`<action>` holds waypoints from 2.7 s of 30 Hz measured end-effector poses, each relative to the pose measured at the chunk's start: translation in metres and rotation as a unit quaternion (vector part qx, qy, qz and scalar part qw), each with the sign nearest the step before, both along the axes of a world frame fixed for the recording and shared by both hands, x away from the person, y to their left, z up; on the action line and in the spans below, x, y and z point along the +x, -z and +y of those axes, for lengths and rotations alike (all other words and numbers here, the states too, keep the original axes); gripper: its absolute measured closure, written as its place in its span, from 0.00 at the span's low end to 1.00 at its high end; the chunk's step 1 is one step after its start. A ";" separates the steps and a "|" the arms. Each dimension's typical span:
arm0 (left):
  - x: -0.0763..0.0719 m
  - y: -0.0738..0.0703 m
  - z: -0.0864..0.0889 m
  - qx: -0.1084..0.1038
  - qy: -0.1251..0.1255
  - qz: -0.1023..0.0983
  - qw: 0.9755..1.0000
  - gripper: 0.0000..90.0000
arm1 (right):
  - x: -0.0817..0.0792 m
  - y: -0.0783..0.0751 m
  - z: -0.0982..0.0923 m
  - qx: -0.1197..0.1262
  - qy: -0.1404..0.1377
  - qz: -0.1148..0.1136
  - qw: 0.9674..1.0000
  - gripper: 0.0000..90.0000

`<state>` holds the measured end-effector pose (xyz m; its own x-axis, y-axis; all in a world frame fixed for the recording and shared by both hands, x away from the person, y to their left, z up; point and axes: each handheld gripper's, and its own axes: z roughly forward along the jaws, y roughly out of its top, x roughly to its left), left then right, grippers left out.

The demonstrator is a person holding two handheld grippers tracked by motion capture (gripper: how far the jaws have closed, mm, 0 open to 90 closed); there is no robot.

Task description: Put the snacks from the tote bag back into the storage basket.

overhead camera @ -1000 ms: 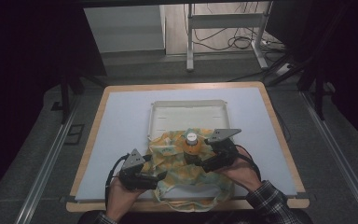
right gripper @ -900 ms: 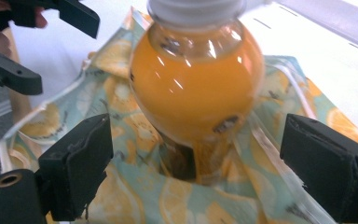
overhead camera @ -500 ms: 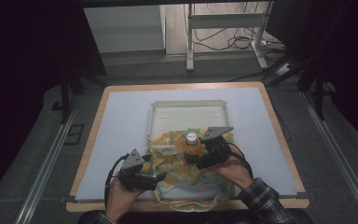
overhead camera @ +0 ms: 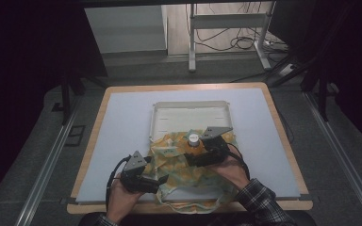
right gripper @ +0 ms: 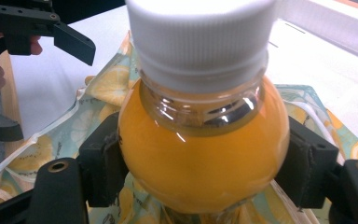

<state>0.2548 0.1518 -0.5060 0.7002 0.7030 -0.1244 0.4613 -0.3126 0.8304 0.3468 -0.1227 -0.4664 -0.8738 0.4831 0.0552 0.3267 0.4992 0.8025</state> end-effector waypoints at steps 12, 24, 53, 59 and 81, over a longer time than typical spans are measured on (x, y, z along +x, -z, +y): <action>-0.001 -0.001 0.001 0.003 0.000 -0.005 1.000 0.06 | 0.003 -0.001 -0.004 0.001 -0.022 0.007 1.000 0.33; -0.001 -0.001 0.003 0.001 0.002 -0.008 1.000 0.06 | 0.005 -0.005 -0.010 0.010 -0.031 0.013 0.999 0.33; -0.001 0.005 -0.001 0.016 -0.001 -0.022 1.000 0.04 | 0.004 -0.041 -0.008 0.000 -0.048 -0.009 0.999 0.33; 0.000 0.004 0.000 0.012 -0.002 -0.018 1.000 0.04 | 0.005 -0.049 -0.009 0.006 -0.049 -0.008 0.999 0.33; -0.001 0.002 0.001 0.015 -0.003 -0.024 1.000 0.05 | 0.013 -0.070 -0.006 0.009 -0.051 -0.008 0.999 0.33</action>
<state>0.2533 0.1525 -0.5078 0.7008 0.7099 -0.0699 0.4231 -0.3347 0.8420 0.3593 -0.1292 -0.3967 -0.9192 0.3909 0.0487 0.2617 0.5138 0.8170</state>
